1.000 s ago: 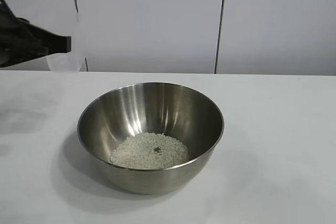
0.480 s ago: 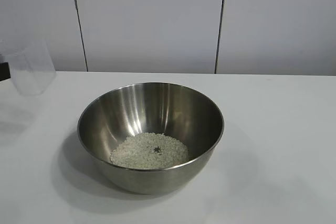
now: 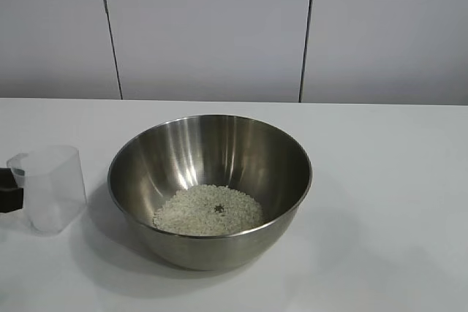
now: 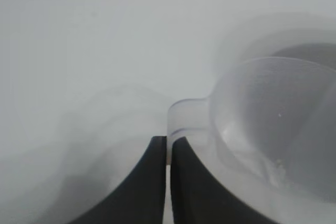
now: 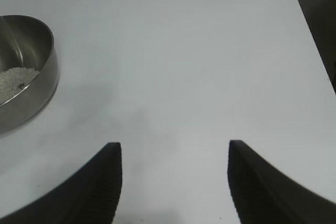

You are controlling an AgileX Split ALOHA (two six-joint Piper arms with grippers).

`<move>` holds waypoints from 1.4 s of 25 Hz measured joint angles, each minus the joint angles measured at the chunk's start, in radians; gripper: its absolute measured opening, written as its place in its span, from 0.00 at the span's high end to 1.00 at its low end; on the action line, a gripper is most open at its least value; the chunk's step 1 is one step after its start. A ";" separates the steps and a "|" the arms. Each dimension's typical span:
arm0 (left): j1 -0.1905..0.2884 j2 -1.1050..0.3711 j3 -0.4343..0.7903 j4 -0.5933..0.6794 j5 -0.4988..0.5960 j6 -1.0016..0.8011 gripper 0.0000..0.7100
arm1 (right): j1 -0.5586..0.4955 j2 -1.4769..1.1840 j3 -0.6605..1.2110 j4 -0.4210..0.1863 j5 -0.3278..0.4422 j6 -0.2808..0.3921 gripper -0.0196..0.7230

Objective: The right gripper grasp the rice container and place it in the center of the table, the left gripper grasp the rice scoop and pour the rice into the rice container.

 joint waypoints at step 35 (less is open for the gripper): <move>0.076 -0.161 0.084 -0.346 -0.013 0.033 0.55 | 0.000 0.000 0.000 0.000 -0.001 0.000 0.42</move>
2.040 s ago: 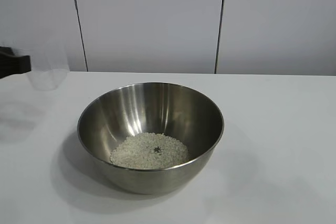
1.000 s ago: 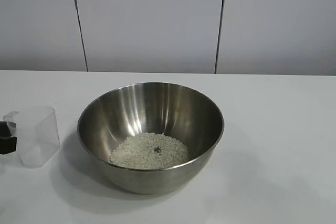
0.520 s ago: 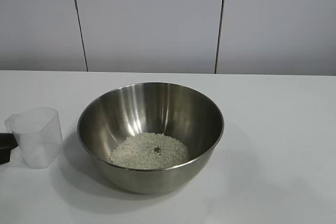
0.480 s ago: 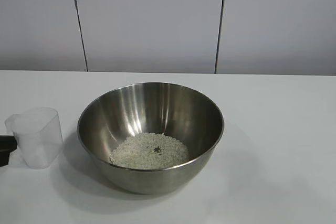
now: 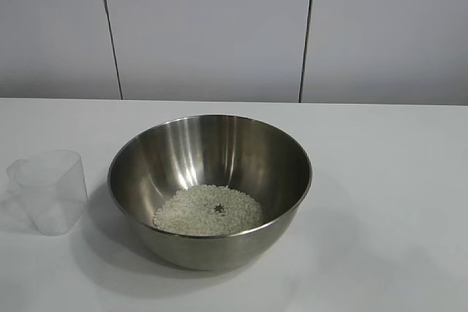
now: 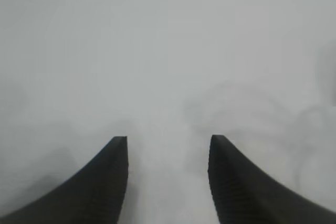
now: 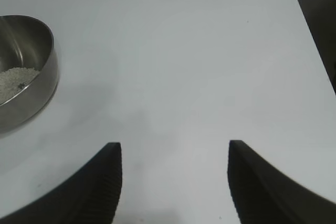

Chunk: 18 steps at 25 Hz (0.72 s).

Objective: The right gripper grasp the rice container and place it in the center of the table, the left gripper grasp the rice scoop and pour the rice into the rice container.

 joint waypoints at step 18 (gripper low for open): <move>0.505 -0.002 -0.216 0.480 0.000 -0.282 0.56 | 0.000 0.000 0.000 0.000 0.001 0.000 0.42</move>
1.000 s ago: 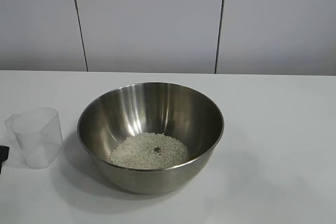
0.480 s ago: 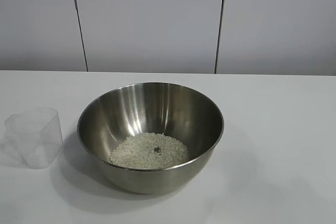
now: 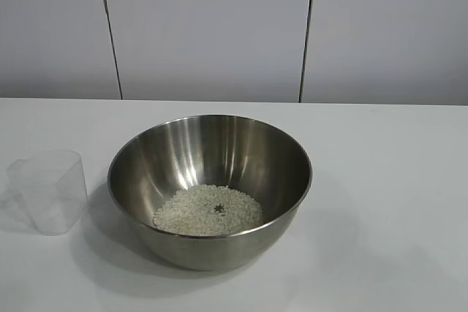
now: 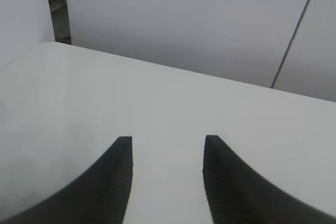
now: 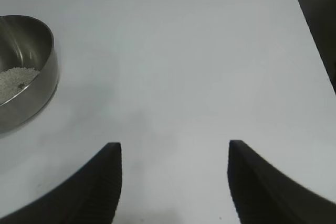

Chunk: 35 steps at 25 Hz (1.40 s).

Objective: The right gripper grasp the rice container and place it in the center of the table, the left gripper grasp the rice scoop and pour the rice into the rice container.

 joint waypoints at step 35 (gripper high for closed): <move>0.007 -0.833 -0.290 1.027 0.553 -1.276 0.56 | 0.000 0.000 0.000 0.000 0.000 0.000 0.42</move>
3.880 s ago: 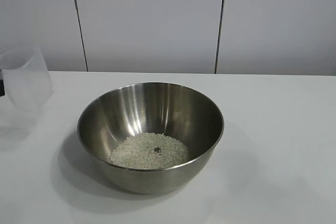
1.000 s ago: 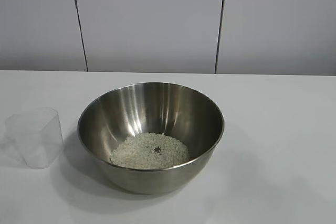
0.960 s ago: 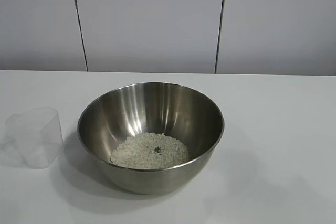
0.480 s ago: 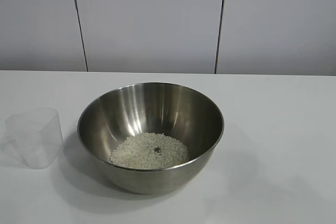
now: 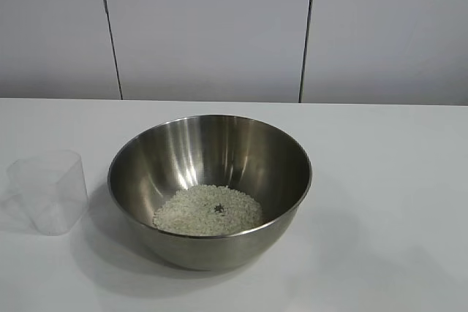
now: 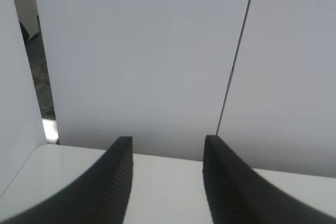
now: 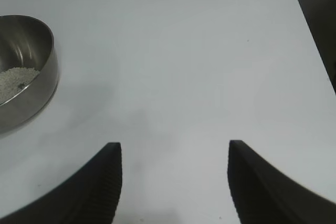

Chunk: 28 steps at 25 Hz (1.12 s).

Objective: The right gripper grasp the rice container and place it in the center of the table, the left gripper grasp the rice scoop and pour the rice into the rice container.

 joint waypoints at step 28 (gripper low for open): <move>-0.450 -0.438 -0.054 -0.776 0.669 0.722 0.56 | 0.000 0.000 0.000 0.000 0.000 0.000 0.42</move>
